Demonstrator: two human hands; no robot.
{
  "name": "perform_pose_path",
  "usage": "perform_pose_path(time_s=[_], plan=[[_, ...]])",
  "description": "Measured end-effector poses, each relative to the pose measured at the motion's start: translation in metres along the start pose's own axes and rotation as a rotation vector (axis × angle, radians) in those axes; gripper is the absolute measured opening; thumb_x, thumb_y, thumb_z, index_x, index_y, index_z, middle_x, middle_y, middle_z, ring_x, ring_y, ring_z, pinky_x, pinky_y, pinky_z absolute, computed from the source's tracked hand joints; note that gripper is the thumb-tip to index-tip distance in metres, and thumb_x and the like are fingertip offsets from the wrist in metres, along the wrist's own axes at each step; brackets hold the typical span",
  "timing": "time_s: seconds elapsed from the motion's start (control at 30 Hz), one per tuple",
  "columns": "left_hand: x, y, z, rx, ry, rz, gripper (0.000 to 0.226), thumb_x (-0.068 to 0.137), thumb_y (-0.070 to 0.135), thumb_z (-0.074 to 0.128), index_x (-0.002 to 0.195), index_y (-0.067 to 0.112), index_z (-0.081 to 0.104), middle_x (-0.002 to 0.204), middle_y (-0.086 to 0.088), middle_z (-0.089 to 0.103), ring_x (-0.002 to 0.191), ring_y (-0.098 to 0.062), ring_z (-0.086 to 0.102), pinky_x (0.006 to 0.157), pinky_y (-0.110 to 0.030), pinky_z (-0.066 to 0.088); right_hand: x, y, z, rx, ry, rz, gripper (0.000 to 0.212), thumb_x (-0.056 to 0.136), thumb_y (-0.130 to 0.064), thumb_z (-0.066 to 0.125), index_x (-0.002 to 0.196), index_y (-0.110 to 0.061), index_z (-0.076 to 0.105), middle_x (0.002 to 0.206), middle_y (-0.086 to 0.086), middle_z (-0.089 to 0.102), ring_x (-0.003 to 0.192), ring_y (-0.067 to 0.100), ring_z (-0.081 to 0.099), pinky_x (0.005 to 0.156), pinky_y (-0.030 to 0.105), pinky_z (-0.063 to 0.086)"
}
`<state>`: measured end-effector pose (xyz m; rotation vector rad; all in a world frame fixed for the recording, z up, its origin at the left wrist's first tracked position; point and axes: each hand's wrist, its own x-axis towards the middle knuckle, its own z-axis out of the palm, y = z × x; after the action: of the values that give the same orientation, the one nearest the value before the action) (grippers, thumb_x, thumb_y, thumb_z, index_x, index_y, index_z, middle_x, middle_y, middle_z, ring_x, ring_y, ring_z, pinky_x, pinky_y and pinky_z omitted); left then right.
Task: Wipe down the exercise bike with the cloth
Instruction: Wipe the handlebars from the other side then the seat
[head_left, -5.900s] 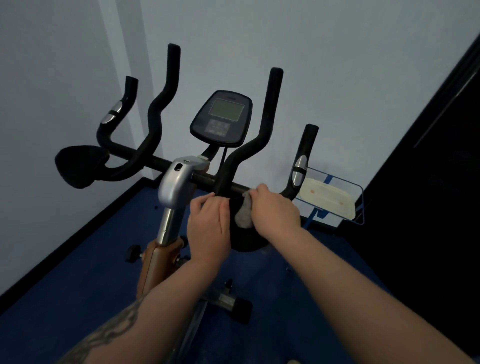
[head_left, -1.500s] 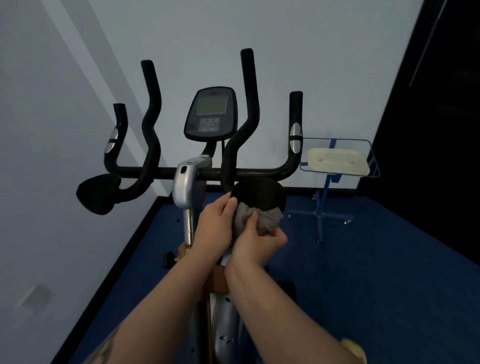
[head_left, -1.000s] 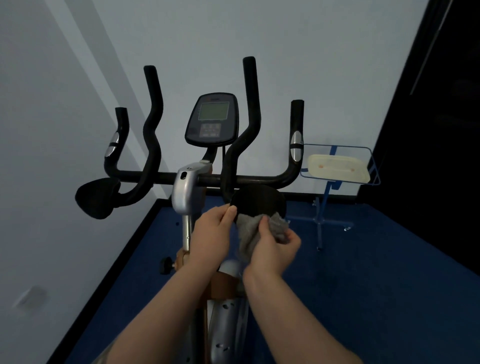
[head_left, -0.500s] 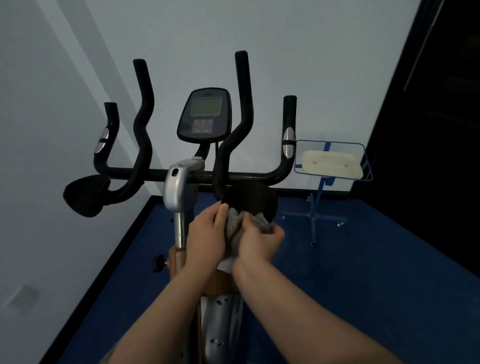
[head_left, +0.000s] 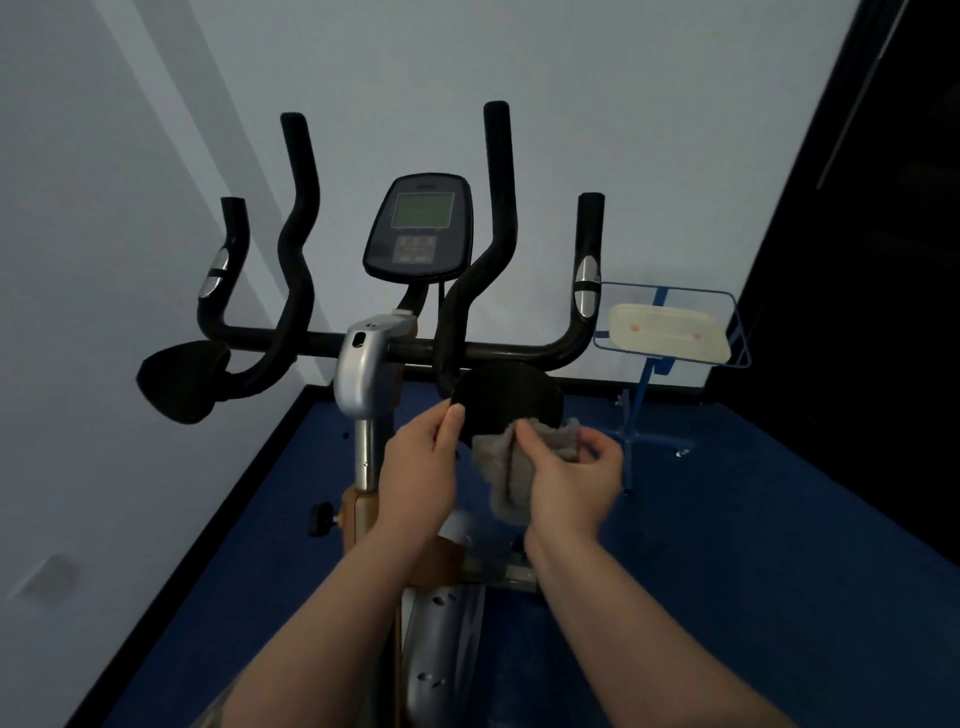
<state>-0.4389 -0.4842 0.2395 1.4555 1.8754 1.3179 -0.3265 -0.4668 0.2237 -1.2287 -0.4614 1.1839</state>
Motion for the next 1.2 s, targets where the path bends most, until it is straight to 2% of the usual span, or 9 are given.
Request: perform_pose_path(time_s=[0.17,0.27,0.43,0.53,0.67,0.83,1.0,1.1,1.2], plan=[[-0.001,0.005,-0.002,0.032,-0.022,-0.009,0.036,0.103,0.032,0.042,0.091,0.008,0.067,0.076,-0.018,0.065,0.072,-0.031,0.060,0.068,-0.047,0.047,0.004,-0.006,-0.001,-0.133,0.043,-0.209,0.052,0.061,-0.021,0.091,0.086,-0.035,0.049,0.083,-0.017,0.063,0.072,-0.017,0.060,0.056,0.007,0.046],[-0.002,0.008,-0.003,0.040,-0.033,-0.028,0.036,0.103,0.033,0.042,0.079,0.015,0.063,0.067,-0.015,0.060,0.068,-0.032,0.059,0.064,-0.047,0.046,0.006,-0.009,0.003,-0.208,0.076,-0.320,0.045,0.062,-0.025,0.090,0.082,-0.036,0.052,0.077,-0.017,0.064,0.070,-0.008,0.063,0.053,0.005,0.045],[0.000,0.005,-0.003,0.046,-0.029,-0.044,0.031,0.102,0.035,0.044,0.072,0.039,0.053,0.054,0.012,0.050,0.056,-0.002,0.051,0.055,-0.026,0.036,0.016,-0.014,0.006,-0.332,0.041,-0.478,0.032,0.068,-0.026,0.087,0.082,-0.033,0.058,0.077,-0.015,0.066,0.071,-0.005,0.063,0.056,0.005,0.047],[0.000,0.002,-0.002,0.053,-0.010,-0.055,0.029,0.101,0.037,0.043,0.076,0.039,0.058,0.053,0.012,0.052,0.056,-0.003,0.053,0.055,-0.028,0.040,0.023,-0.017,0.000,-0.450,-0.083,-0.594,0.028,0.075,-0.029,0.082,0.082,-0.032,0.055,0.075,-0.015,0.063,0.073,-0.012,0.059,0.055,0.003,0.044],[-0.002,0.001,0.002,0.059,0.019,-0.077,0.029,0.101,0.038,0.042,0.089,0.027,0.066,0.065,0.004,0.060,0.062,-0.007,0.057,0.064,-0.039,0.050,0.040,-0.030,-0.014,-0.690,-0.333,-0.752,0.025,0.085,-0.041,0.069,0.080,-0.028,0.048,0.070,-0.012,0.058,0.073,-0.007,0.058,0.050,0.008,0.042],[-0.003,-0.003,0.008,0.015,0.083,-0.093,0.026,0.100,0.038,0.046,0.104,0.032,0.070,0.074,0.015,0.066,0.070,0.002,0.059,0.071,-0.033,0.051,0.068,-0.076,-0.009,-0.799,-0.537,-1.043,0.029,0.083,-0.054,0.063,0.075,-0.030,0.048,0.061,-0.016,0.052,0.069,-0.001,0.057,0.050,0.008,0.041],[-0.005,0.000,0.015,-0.036,0.131,-0.094,0.020,0.099,0.036,0.048,0.104,0.047,0.064,0.084,0.022,0.069,0.075,0.009,0.059,0.071,-0.026,0.048,0.080,-0.095,0.036,-0.981,-0.785,-1.002,0.040,0.075,-0.053,0.073,0.091,-0.035,0.042,0.085,-0.019,0.050,0.076,-0.006,0.050,0.060,0.012,0.037],[-0.005,0.004,0.014,-0.042,0.131,-0.123,0.022,0.100,0.035,0.047,0.110,0.045,0.065,0.094,0.020,0.071,0.084,0.007,0.061,0.079,-0.030,0.052,0.082,-0.083,0.041,-1.019,-0.788,-0.943,0.041,0.075,-0.050,0.075,0.086,-0.029,0.041,0.090,-0.016,0.041,0.077,-0.002,0.047,0.059,0.013,0.033],[-0.007,0.007,0.013,-0.016,0.129,-0.134,0.023,0.100,0.036,0.046,0.111,0.046,0.064,0.090,0.020,0.070,0.081,0.007,0.061,0.077,-0.027,0.051,0.085,-0.073,0.034,-1.166,-0.678,-1.038,0.039,0.074,-0.060,0.069,0.069,-0.030,0.045,0.082,-0.015,0.041,0.075,0.003,0.043,0.052,0.017,0.027]])
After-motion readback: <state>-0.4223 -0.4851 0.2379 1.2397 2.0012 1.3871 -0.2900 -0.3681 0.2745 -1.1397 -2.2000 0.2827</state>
